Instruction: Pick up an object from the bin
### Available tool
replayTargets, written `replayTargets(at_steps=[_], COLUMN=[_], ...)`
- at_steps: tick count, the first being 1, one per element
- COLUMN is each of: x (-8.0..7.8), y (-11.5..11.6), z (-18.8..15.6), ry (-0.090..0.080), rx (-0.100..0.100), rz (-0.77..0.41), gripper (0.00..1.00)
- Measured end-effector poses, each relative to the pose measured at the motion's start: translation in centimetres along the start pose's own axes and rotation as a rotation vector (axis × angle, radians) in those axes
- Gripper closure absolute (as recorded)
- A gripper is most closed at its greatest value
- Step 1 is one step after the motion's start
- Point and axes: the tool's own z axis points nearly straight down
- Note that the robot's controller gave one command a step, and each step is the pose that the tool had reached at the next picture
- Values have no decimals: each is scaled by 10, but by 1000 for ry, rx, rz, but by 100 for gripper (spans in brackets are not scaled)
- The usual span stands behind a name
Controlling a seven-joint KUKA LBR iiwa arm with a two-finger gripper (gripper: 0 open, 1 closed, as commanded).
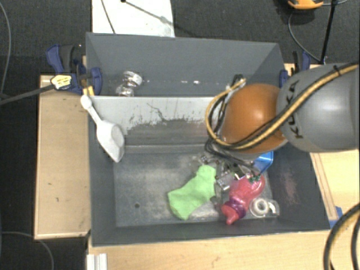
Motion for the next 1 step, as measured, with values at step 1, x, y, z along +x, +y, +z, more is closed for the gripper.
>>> replayTargets(at_steps=[1], x=[-7], y=[-2], z=[-19], ry=[-6], rx=[3], rz=[-109], gripper=[0])
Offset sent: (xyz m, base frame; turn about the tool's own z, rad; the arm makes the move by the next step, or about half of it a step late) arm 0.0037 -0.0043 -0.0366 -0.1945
